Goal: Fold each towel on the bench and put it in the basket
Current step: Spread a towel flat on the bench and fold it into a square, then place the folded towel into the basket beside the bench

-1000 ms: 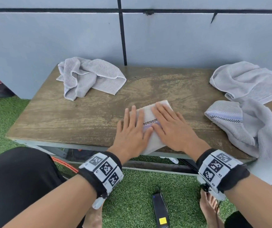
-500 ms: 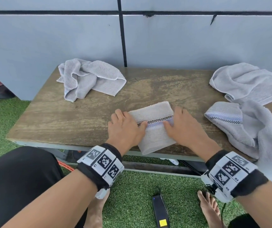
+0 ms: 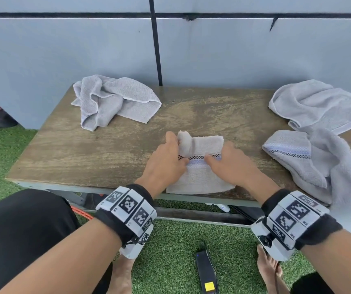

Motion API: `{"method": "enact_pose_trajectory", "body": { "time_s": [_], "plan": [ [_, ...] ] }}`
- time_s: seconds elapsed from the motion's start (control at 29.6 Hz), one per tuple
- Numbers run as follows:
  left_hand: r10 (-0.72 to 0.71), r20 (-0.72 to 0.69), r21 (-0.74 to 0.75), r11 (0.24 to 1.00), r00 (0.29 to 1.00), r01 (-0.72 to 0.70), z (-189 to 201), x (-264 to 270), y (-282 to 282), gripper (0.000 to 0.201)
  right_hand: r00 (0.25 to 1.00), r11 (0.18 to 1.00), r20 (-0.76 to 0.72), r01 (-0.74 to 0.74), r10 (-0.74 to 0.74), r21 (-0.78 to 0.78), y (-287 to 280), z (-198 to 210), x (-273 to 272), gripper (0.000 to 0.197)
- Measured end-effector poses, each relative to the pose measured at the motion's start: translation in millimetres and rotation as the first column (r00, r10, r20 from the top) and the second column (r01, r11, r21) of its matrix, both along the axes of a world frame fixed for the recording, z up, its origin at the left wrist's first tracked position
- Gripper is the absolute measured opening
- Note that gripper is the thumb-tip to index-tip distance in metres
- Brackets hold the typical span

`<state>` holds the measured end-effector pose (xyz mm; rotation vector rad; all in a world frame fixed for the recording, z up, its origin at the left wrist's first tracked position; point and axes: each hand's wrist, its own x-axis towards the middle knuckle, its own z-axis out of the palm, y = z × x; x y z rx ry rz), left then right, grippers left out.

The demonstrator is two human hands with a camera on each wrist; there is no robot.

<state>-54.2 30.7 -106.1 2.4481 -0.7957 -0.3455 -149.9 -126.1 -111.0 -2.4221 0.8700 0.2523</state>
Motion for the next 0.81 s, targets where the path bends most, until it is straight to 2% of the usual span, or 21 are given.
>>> {"method": "enact_pose_trajectory", "body": {
  "time_s": [0.13,0.27,0.4,0.47,0.61,0.71,0.81],
  "plan": [
    [0.036,-0.086,-0.182,0.982,0.996,-0.052,1.3,3.4,2.1,0.049,0.997,0.997,0.069,0.021,-0.027,0.081,-1.8,1.9,3.1,0.061],
    [0.035,-0.110,-0.324,0.943,0.993,-0.070,6.1,7.8,4.4,0.029,0.970,0.937,0.190,0.079,-0.150,0.340,0.2,13.4,7.3,0.025],
    [0.004,-0.118,-0.416,0.908,0.993,-0.053,14.4,8.2,8.6,0.039,0.939,0.858,0.233,0.108,-0.255,0.502,4.5,28.1,13.5,0.008],
    [-0.001,-0.093,-0.431,0.901,0.996,-0.039,20.1,10.5,12.0,0.042,0.906,0.812,0.289,0.093,-0.309,0.577,7.9,34.3,20.7,0.011],
    [0.050,-0.032,-0.465,0.884,0.998,-0.059,47.1,22.0,28.4,0.033,0.824,0.805,0.469,-0.027,-0.317,0.592,21.1,45.9,35.9,0.030],
    [0.103,0.040,-0.476,0.876,0.994,-0.072,90.8,40.8,59.1,0.028,0.728,0.864,0.661,-0.205,-0.180,0.460,38.6,62.2,44.2,0.042],
    [0.122,0.166,-0.467,0.884,0.979,-0.031,152.5,56.4,103.9,0.041,0.643,0.850,0.766,-0.387,-0.029,0.357,66.8,97.3,54.6,0.046]
  ]
}}
